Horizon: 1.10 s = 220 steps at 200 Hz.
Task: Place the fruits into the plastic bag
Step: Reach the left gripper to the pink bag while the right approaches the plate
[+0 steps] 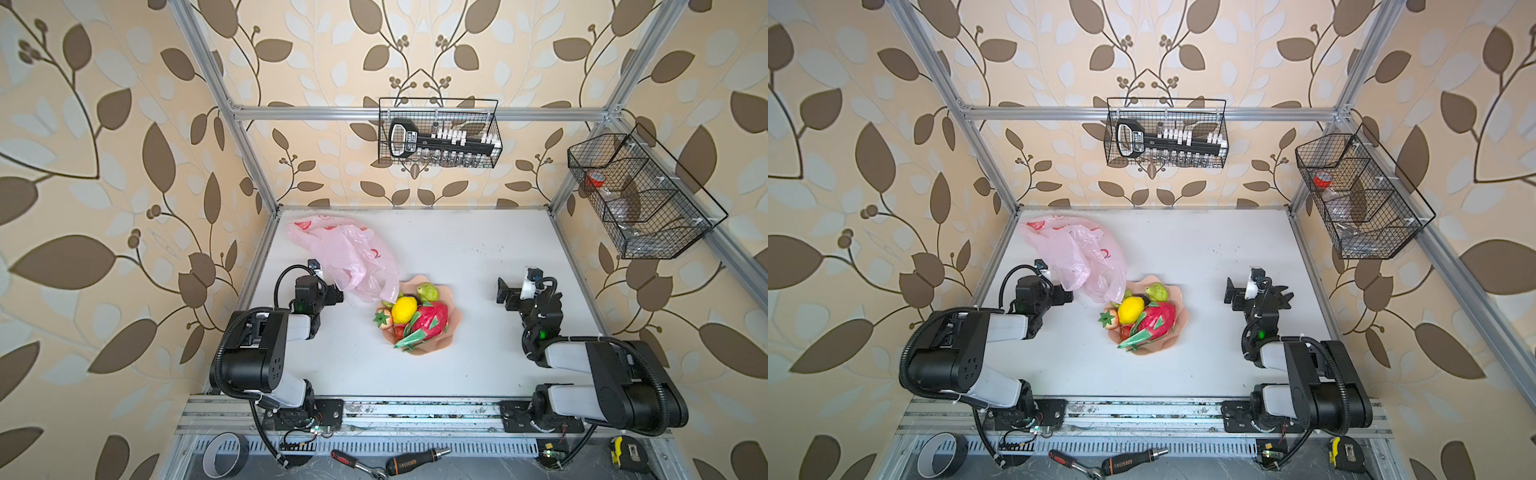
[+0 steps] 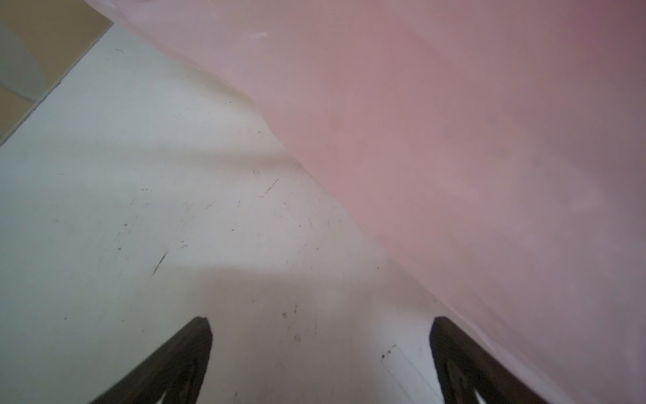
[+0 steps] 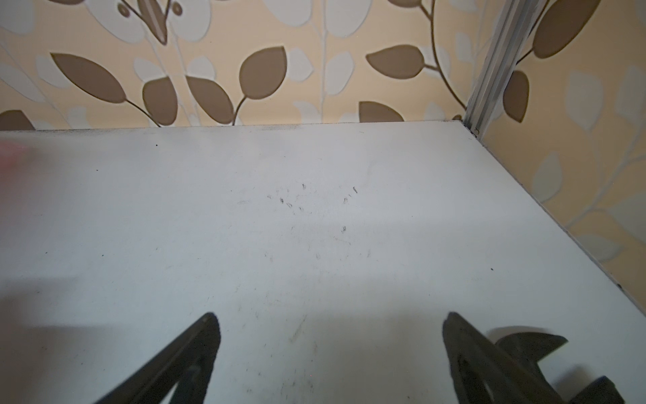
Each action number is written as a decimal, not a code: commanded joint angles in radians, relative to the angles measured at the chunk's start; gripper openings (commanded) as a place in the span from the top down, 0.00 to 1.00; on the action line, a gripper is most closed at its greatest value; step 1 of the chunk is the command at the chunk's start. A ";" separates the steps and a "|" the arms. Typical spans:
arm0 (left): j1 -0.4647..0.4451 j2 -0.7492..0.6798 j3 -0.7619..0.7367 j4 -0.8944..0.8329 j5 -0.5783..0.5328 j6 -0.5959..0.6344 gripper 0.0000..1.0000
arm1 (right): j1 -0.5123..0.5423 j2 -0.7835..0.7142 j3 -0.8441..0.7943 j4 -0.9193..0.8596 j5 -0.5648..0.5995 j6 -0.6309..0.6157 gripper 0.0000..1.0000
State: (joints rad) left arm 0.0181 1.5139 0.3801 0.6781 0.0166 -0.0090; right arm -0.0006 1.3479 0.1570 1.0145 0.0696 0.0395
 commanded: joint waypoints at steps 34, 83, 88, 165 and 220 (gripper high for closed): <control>-0.008 -0.030 0.007 0.054 -0.012 -0.004 0.01 | 0.002 -0.011 0.023 0.014 -0.016 -0.026 0.00; -0.009 -0.306 0.137 -0.299 -0.017 -0.047 0.01 | 0.097 -0.375 0.103 -0.434 0.157 0.031 0.00; -0.008 -0.336 0.145 -0.323 -0.019 -0.059 0.01 | 0.102 -0.405 0.117 -0.479 0.160 0.058 0.00; -0.012 -0.625 0.522 -0.991 -0.036 -0.213 0.01 | 0.105 -0.408 0.572 -1.207 -0.230 0.491 0.00; -0.230 -0.349 0.974 -1.504 0.111 -0.074 0.01 | 0.257 -0.354 0.578 -1.456 -0.427 0.688 0.02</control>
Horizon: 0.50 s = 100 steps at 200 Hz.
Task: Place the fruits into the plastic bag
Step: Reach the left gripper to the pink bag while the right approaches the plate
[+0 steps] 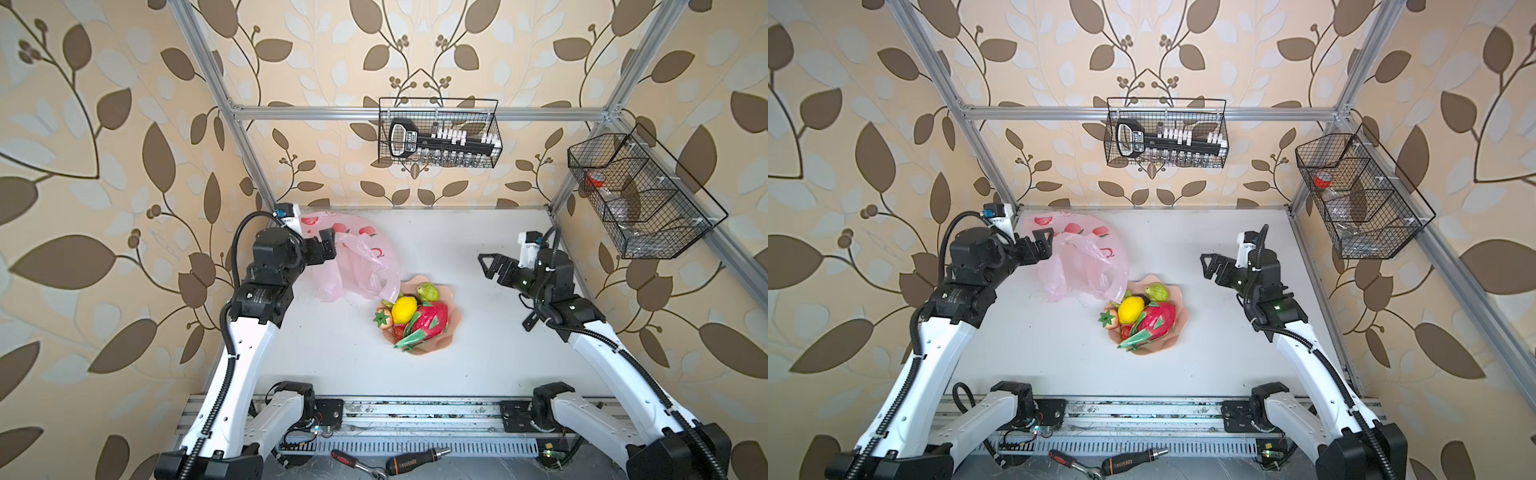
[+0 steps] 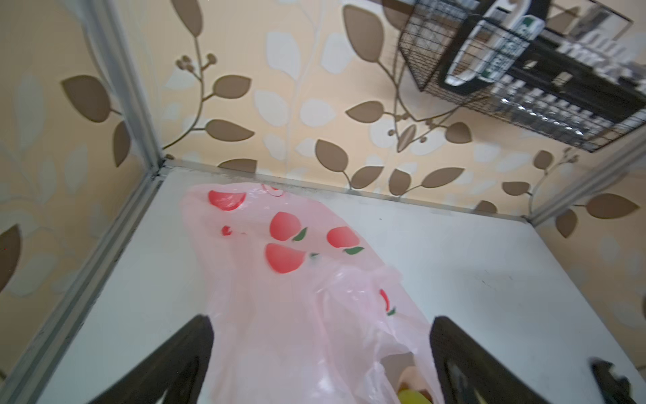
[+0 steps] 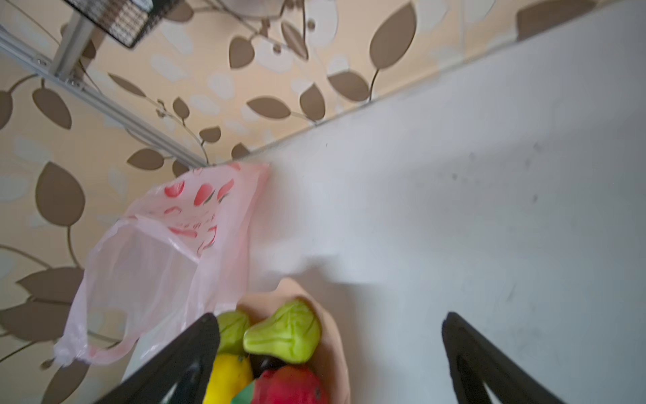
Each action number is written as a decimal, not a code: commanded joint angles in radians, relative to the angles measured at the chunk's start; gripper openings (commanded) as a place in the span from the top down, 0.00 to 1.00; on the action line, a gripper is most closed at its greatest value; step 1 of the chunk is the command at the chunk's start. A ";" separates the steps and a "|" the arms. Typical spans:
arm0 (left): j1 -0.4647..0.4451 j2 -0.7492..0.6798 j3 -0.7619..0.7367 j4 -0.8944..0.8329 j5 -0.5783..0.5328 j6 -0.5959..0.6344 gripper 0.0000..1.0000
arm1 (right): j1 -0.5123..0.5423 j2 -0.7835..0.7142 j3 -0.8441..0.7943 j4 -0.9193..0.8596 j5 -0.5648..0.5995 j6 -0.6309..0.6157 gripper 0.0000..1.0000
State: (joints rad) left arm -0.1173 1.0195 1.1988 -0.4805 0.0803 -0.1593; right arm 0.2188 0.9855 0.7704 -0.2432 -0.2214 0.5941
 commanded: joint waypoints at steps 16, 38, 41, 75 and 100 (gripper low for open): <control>-0.161 0.238 0.220 -0.478 0.000 0.099 0.01 | 0.068 -0.011 -0.084 -0.215 -0.151 0.152 0.02; -0.203 0.292 0.202 -0.517 -0.070 0.126 0.01 | 0.091 -0.040 -0.161 -0.213 -0.158 0.180 0.03; -0.203 0.295 0.198 -0.519 -0.082 0.131 0.01 | 0.094 -0.042 -0.172 -0.206 -0.166 0.186 0.03; -0.205 0.311 0.188 -0.548 -0.206 0.289 0.01 | 0.158 -0.024 -0.219 -0.167 -0.190 0.214 0.04; -0.205 0.275 0.134 -0.500 -0.216 0.486 0.01 | 0.206 -0.006 -0.232 -0.127 -0.189 0.234 0.04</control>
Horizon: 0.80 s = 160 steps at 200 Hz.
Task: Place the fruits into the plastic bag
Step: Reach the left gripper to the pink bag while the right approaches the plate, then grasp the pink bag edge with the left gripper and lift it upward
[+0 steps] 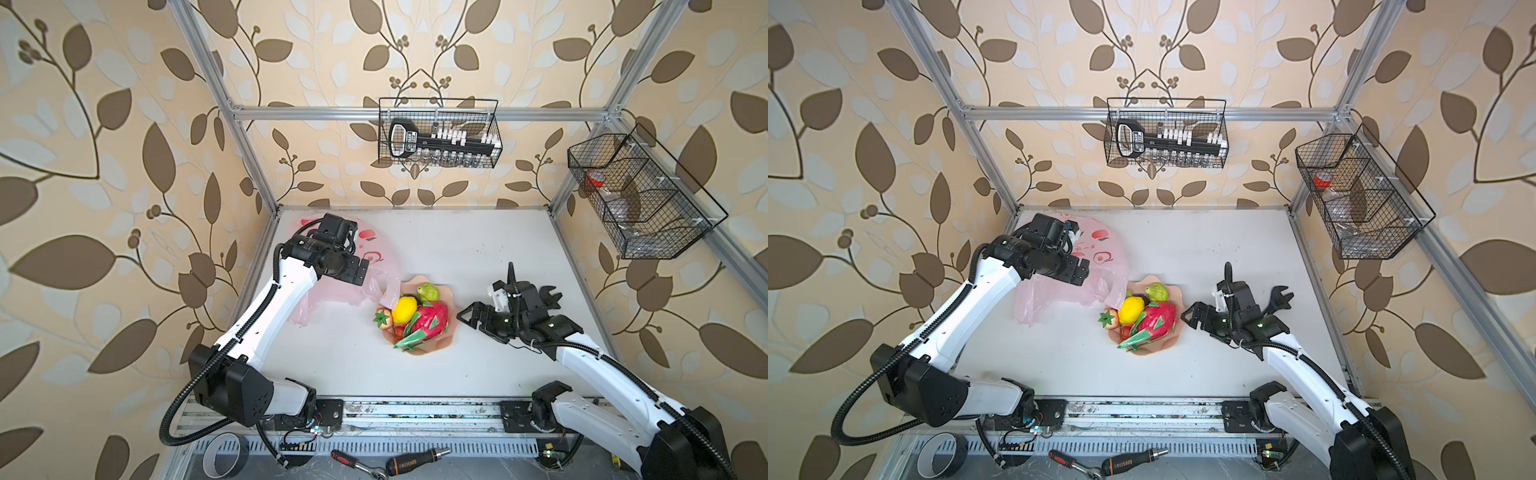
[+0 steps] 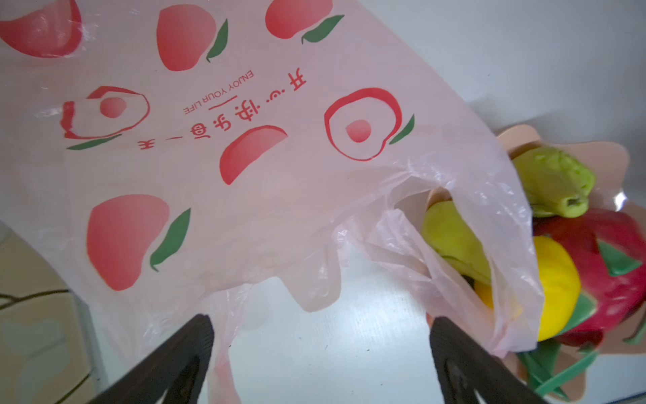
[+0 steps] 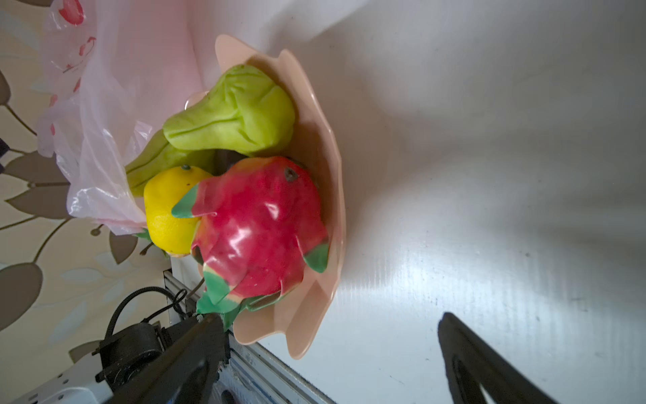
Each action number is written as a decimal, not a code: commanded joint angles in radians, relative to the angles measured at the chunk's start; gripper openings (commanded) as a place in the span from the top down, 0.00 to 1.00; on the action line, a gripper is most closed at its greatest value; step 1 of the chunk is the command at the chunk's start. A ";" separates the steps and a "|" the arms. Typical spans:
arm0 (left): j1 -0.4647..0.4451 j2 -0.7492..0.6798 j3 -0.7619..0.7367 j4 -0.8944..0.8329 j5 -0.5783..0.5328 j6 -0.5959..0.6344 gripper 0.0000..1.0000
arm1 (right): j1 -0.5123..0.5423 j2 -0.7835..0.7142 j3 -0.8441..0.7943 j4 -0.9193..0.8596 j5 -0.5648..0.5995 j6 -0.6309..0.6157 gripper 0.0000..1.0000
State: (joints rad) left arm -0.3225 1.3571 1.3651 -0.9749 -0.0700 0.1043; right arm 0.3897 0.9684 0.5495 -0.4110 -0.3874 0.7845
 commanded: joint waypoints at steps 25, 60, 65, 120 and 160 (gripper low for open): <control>0.000 -0.155 -0.176 0.144 0.006 0.436 0.01 | 0.049 0.016 -0.031 0.089 -0.031 0.070 0.04; 0.000 -0.166 -0.281 0.251 -0.021 0.560 0.01 | 0.051 0.030 -0.040 0.110 -0.042 0.071 0.03; 0.000 -0.156 -0.298 0.278 -0.043 0.578 0.01 | 0.049 0.031 -0.047 0.121 -0.049 0.076 0.03; 0.007 0.016 -0.432 0.658 -0.247 0.709 0.18 | 0.051 0.056 -0.092 0.212 -0.091 0.119 0.03; 0.038 0.158 -0.368 0.788 -0.344 0.660 0.60 | 0.050 0.034 -0.106 0.207 -0.096 0.126 0.03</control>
State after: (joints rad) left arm -0.2985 1.4746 0.9344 -0.3202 -0.3206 0.7433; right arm 0.4366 1.0225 0.4633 -0.2192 -0.4633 0.8829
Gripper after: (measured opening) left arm 0.534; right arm 0.967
